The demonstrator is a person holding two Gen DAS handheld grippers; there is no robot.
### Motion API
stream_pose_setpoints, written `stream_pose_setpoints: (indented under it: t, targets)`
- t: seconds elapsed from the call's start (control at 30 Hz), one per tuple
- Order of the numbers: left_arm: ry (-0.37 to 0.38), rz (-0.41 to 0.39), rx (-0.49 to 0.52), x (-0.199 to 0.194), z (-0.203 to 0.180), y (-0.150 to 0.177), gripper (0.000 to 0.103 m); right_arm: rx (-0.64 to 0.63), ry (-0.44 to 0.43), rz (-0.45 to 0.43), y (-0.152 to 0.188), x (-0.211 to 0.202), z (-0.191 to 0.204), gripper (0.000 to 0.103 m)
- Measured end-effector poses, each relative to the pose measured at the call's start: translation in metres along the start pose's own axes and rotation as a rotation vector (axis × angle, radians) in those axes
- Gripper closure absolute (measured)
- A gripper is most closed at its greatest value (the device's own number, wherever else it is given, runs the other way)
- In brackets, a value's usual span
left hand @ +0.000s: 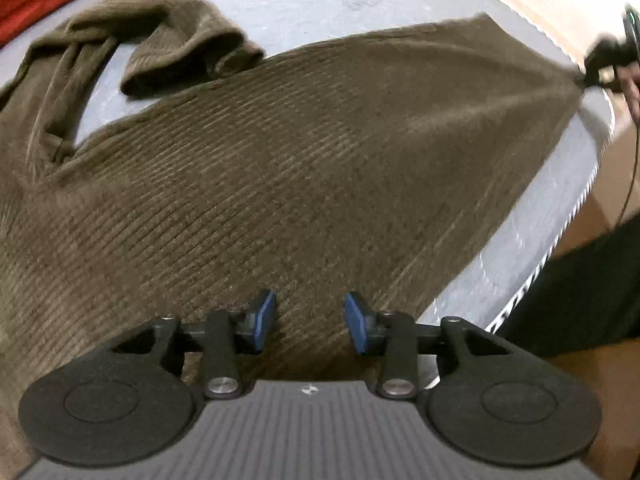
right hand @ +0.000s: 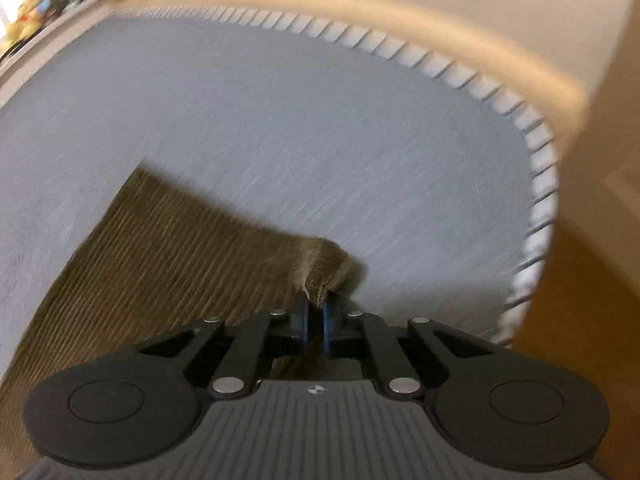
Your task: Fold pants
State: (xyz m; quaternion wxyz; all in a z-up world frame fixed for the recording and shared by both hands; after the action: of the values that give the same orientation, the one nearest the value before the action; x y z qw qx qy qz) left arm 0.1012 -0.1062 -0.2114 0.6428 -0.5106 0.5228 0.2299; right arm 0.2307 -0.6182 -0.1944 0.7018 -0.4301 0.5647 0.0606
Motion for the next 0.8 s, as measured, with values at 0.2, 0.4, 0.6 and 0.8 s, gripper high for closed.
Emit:
stream_pose_setpoints:
  t: [0.2,0.4,0.6,0.8]
  targets:
    - [0.002,-0.003,-0.065,-0.009,0.012,-0.008,0.064,0.069,-0.021,0.097,0.010,0.010,-0.012,0.093]
    - [-0.081,-0.250,-0.134,-0.078,0.044,-0.044,0.064,-0.063,-0.057,-0.163,-0.012,-0.057,0.038,0.079]
    - [-0.232,-0.481,-0.146,-0.185,0.100,-0.076,0.057,-0.236,-0.303,-0.407,-0.011,-0.139,0.132,0.075]
    - [-0.354,-0.578,-0.143,-0.195,0.136,-0.064,0.042,-0.458,-0.664,-0.392,0.046,-0.191,0.245,0.074]
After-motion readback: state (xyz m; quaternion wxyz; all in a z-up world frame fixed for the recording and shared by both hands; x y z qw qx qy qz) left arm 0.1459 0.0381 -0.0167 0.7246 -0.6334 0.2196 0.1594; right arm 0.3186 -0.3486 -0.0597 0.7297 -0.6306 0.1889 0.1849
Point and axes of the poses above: each gripper's, at about its wrist camera, not at the fingertips, and x roughly the way its jaws point, z to its left, y to its underside, the point moved 9 cm from there along x, roughly the way its jaws point, and after that the axes turned 2 degrees about y, right-handed, at the moved point
